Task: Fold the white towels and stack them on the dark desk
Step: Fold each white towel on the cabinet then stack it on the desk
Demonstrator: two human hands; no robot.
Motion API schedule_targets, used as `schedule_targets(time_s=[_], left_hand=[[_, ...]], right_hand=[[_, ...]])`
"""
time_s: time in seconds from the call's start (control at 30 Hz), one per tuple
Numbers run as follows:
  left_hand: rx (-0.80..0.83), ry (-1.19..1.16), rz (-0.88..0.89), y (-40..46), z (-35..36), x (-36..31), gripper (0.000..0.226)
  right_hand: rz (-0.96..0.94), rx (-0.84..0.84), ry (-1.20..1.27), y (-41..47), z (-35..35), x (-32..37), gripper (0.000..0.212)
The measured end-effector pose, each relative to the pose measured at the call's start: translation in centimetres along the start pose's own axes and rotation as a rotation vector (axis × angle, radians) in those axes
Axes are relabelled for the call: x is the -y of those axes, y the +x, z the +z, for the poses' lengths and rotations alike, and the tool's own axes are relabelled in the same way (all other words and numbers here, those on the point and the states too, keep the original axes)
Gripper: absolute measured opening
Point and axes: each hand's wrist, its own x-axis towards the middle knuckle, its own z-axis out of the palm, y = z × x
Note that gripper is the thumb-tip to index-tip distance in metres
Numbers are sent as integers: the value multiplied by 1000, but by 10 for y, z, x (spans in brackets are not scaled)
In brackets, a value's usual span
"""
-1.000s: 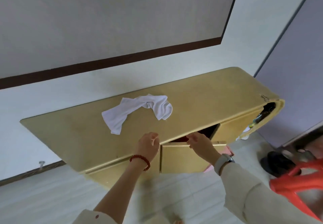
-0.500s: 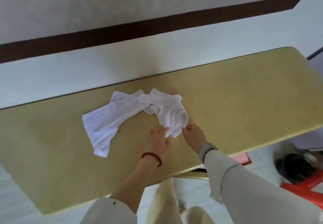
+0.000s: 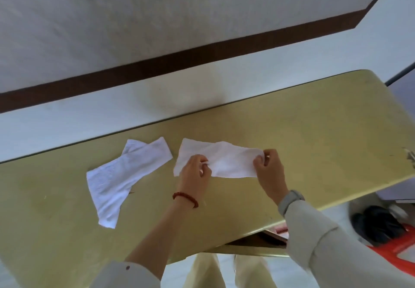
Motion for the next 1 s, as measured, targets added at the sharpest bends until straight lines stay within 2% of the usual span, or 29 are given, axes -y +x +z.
schedule_targets(time_s=[0.17,0.33,0.43,0.53,0.63,0.73,0.83,1.0], left_hand=[[-4,-130,86,29,20,-92,10],[-56,-91,372,58,40,-196,18],[-114,-171,480,68,45,-247,21],[-146,-231,569,70,46,-278,25],[-166,-181,650,64,50,-279,22],[-122,-102,593,53,60,-245,20],[-2,3,436,38,79,-188,18],[453,200,16,9,109,-95,17]], right_hand=[[-92,-193,-67,43,-102,4,16],[-285,-381,-87,69,-210,18,16],[-383,-491,-71,74,-263,26,15],[-423,-543,-70,69,-297,24,15],[-439,-539,-79,56,-304,10,20],[-436,-485,-179,38,-287,-25,21],[-337,-324,-291,17,-256,-72,20],[-115,5,-385,-25,-196,-144,18]])
